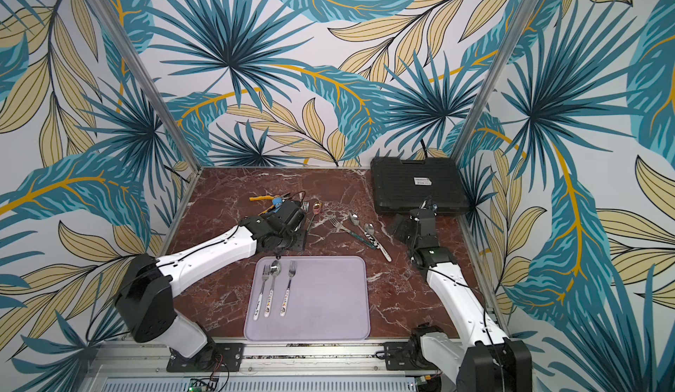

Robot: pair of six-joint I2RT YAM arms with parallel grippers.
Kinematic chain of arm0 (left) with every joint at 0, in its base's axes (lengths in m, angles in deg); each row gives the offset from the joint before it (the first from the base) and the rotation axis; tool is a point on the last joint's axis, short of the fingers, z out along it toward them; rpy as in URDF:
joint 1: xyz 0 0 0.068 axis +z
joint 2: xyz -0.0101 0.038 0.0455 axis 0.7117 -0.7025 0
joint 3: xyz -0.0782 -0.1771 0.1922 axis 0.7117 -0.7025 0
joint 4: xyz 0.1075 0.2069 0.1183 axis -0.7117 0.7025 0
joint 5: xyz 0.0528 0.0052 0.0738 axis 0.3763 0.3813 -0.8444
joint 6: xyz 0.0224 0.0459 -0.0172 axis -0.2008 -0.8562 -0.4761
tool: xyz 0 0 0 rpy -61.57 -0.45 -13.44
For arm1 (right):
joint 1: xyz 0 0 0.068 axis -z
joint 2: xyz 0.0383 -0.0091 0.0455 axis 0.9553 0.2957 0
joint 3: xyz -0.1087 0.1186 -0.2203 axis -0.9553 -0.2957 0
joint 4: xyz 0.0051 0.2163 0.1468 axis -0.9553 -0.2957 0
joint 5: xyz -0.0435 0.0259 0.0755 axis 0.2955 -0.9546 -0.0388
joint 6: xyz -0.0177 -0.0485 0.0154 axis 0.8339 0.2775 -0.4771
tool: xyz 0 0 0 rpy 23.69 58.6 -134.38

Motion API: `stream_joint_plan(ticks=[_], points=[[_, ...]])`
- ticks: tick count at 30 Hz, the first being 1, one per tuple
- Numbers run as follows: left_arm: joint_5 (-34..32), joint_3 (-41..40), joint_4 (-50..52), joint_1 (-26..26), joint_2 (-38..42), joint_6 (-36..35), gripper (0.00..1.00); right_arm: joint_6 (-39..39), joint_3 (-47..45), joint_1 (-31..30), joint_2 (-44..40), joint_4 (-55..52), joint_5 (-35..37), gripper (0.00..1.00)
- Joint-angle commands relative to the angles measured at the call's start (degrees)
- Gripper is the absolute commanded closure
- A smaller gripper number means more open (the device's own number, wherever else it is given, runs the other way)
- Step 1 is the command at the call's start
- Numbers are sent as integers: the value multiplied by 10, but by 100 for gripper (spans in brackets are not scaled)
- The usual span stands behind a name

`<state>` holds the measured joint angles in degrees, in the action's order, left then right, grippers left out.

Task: Set the spoon and fork side by side
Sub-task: Pick up the spoon from the center of the board.

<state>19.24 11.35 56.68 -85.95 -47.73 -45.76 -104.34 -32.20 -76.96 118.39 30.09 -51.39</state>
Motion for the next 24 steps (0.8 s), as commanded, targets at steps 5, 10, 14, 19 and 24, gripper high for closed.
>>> stream_joint_plan(ticks=[5,10,14,19,24], points=[[38,103,-16,18,-111,-59,47,-1,-3,2,-3,-10,8,1],[44,149,-24,35,-176,-79,47,-2,-3,1,-1,-9,4,0],[55,184,-24,49,-226,-92,48,-2,-3,1,0,-9,0,1],[62,225,-12,62,-271,-103,49,-5,-3,1,0,-8,-6,0],[68,247,-10,74,-296,-106,50,-7,-5,1,3,-7,-11,0]])
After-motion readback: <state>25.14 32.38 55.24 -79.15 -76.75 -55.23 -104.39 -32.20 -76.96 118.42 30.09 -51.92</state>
